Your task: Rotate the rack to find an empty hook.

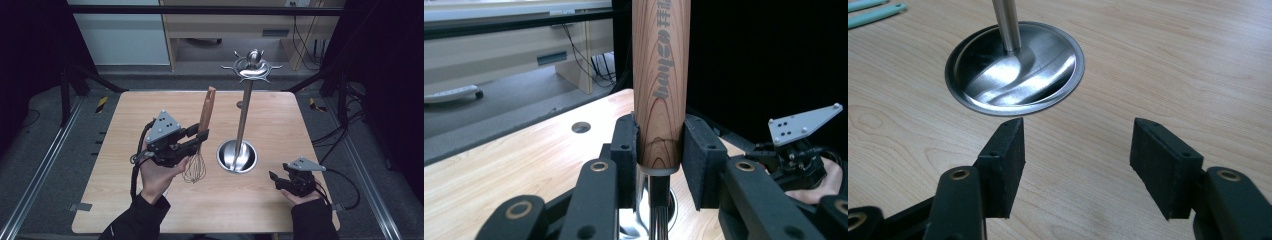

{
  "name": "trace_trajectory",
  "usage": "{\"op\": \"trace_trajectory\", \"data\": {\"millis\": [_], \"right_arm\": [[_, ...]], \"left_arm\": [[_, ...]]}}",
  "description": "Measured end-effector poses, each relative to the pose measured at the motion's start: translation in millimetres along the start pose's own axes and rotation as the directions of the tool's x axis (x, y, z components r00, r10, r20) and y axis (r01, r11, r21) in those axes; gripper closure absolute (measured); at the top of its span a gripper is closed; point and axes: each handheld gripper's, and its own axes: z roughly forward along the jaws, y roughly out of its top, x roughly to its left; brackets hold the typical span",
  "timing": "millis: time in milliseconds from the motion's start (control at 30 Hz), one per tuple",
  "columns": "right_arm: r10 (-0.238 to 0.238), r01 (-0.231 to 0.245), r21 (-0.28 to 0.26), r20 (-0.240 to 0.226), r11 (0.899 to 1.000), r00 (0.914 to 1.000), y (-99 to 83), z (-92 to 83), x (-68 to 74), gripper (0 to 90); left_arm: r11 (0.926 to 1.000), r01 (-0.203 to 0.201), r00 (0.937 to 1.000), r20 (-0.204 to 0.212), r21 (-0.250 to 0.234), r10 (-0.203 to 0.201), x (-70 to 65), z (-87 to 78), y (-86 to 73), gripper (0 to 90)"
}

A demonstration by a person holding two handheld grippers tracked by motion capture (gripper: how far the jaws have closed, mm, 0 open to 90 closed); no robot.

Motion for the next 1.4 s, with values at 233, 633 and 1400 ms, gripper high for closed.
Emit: {"op": "trace_trajectory", "data": {"millis": [233, 633, 1400], "right_arm": [[-0.004, 0.004, 0.002, 0.003, 1.0, 1.0, -0.2, -0.1, -0.1, 39.2], [-0.009, 0.009, 0.001, -0.001, 1.0, 1.0, -0.2, -0.4, -0.4, 39.5], [-0.004, 0.004, 0.003, -0.008, 1.0, 1.0, -0.1, -0.7, -0.7, 39.8]], "left_arm": [[0.9999, -0.002, 1.0, 0.009, -0.015, 0.002, -4.3, 5.4, 10.0, 69.0], [0.9998, -0.011, 0.9998, 0.015, -0.016, 0.011, -12.4, 18.2, 19.1, 69.0], [0.9998, -0.018, 0.9997, 0.015, 0.001, 0.018, -20.7, 40.6, 29.5, 69.0]]}}
